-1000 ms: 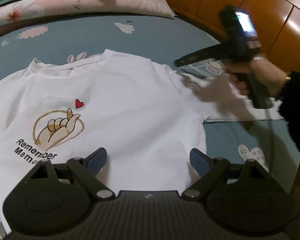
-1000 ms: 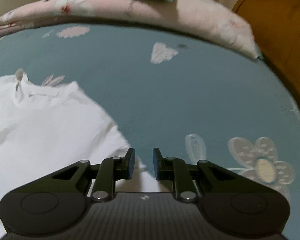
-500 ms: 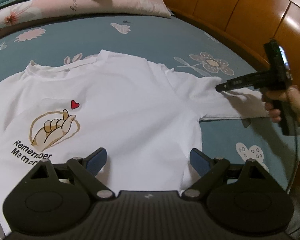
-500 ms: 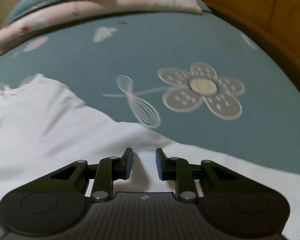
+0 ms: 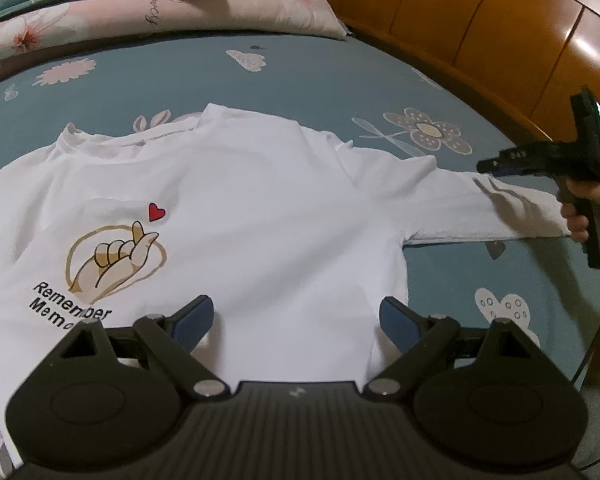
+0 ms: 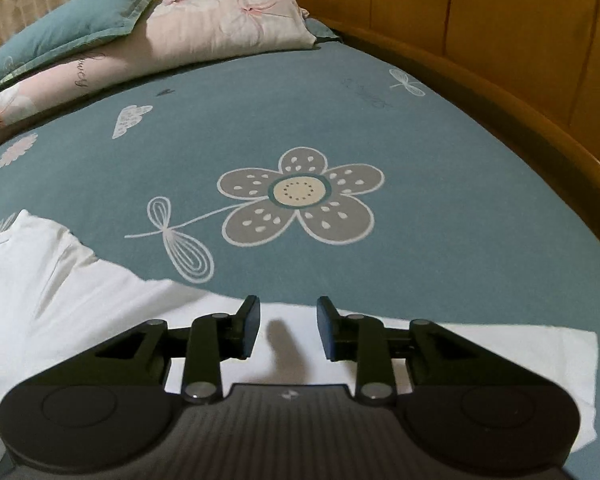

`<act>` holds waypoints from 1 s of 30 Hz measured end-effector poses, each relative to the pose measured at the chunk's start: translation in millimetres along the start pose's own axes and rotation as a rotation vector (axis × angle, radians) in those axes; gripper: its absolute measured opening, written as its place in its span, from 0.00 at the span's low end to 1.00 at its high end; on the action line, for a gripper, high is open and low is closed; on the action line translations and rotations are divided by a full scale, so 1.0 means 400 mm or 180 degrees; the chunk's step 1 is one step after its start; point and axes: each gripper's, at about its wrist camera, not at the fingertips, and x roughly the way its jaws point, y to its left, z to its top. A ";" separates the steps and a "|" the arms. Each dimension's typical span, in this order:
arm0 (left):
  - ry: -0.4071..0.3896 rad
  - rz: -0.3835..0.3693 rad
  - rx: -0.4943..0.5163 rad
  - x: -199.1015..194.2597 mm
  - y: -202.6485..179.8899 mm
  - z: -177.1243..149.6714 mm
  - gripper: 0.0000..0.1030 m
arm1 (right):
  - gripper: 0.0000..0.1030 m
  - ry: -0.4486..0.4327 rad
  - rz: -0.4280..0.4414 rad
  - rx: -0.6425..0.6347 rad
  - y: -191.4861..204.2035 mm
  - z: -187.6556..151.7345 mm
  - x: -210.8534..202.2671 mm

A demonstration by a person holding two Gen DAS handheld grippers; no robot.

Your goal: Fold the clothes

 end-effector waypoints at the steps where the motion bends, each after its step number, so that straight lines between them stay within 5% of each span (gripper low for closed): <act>1: -0.0019 0.0014 -0.0001 -0.002 0.001 0.002 0.87 | 0.35 0.0009 0.0029 0.0018 0.002 -0.003 -0.007; 15: -0.0035 0.0260 0.0090 -0.054 -0.039 -0.033 0.87 | 0.41 0.0314 0.0973 -0.0053 0.205 -0.158 -0.124; 24: -0.0043 0.0506 -0.0009 -0.171 -0.053 -0.151 0.93 | 0.46 0.0464 0.1989 0.0202 0.308 -0.266 -0.155; 30: -0.0040 0.0604 -0.0073 -0.241 -0.066 -0.233 0.93 | 0.56 0.0303 0.2409 -0.0131 0.377 -0.321 -0.170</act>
